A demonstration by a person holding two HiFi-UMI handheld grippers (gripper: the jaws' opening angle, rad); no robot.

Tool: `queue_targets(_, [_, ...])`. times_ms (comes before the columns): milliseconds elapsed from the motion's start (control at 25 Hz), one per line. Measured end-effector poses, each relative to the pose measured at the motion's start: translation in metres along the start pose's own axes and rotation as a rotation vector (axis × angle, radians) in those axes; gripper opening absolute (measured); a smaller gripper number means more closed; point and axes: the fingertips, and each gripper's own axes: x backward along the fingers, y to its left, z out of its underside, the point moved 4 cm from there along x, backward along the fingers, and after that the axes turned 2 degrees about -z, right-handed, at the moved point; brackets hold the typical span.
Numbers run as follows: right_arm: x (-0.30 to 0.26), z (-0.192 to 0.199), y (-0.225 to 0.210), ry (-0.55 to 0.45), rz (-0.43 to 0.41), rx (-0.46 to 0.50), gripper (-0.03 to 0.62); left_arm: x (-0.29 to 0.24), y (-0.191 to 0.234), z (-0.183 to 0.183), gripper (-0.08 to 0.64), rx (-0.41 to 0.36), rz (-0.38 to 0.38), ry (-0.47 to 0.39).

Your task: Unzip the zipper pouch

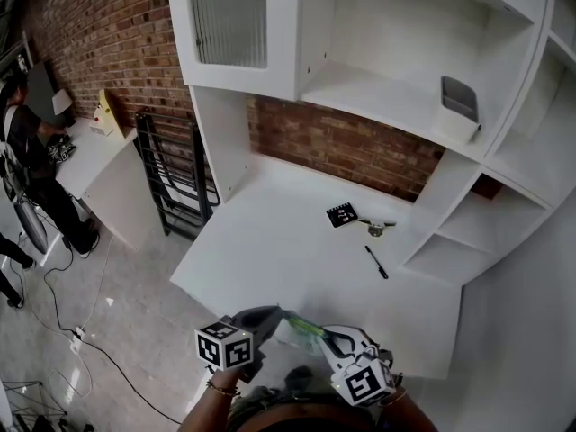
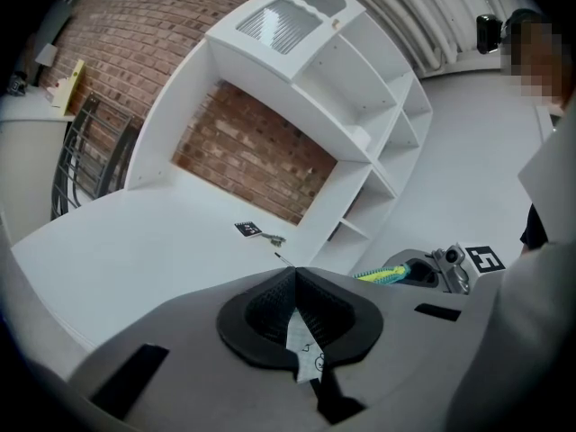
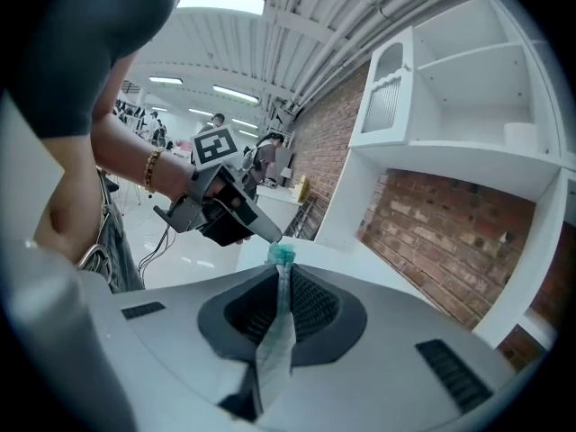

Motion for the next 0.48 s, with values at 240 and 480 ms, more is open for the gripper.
queue_targets(240, [0.002, 0.009, -0.005, -0.034, 0.001, -0.049, 0.015, 0.003, 0.002, -0.001, 0.0, -0.007, -0.006, 0.001])
queue_targets(480, [0.009, 0.005, -0.016, -0.044, 0.004, -0.122, 0.015, 0.005, 0.003, -0.006, 0.001, -0.01, -0.017, -0.01])
